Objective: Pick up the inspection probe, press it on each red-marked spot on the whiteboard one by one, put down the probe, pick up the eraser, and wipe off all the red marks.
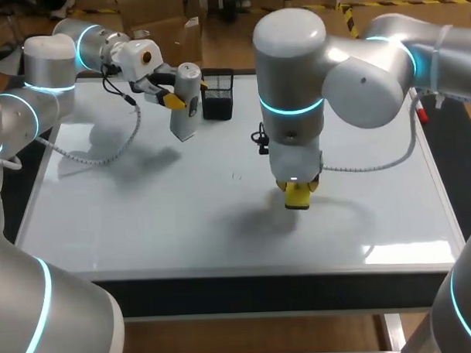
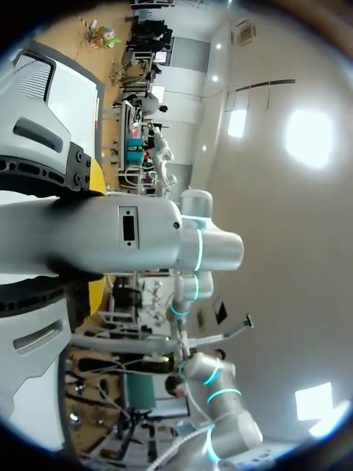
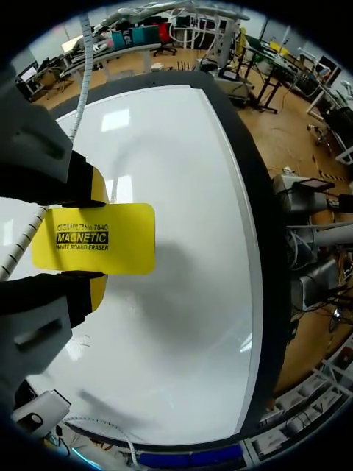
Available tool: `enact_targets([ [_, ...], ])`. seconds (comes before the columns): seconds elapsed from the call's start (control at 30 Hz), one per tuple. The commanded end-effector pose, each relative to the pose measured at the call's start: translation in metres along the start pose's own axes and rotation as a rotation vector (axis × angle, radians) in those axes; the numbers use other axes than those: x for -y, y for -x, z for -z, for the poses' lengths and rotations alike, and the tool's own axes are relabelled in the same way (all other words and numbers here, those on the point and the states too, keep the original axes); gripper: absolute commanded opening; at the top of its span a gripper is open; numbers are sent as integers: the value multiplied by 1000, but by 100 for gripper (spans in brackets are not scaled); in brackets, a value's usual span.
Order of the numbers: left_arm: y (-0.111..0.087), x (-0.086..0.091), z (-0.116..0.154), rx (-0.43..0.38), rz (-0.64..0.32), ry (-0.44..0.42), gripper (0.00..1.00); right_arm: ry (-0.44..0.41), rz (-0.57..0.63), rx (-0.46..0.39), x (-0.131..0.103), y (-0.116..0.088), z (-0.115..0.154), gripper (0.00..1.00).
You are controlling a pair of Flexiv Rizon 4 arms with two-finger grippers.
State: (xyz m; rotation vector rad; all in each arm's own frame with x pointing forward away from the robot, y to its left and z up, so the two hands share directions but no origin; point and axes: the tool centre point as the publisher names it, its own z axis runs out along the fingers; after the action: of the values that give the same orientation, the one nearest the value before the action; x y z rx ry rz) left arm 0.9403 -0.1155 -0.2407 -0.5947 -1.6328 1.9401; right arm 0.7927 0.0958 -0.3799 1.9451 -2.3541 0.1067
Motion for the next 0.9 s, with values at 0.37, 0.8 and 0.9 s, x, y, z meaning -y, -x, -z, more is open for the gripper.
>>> enact_targets([
  [0.37, 5, -1, 6, -90, 2, -7, 0, -4, 4, 9, -1, -8, 6, 0],
  [0.8, 5, -1, 6, -90, 2, -7, 0, -17, 63, 4, 41, -6, 11, 0],
  [0.9, 5, -1, 6, -90, 2, -7, 0, -20, 77, 16, 60, -7, 12, 0],
])
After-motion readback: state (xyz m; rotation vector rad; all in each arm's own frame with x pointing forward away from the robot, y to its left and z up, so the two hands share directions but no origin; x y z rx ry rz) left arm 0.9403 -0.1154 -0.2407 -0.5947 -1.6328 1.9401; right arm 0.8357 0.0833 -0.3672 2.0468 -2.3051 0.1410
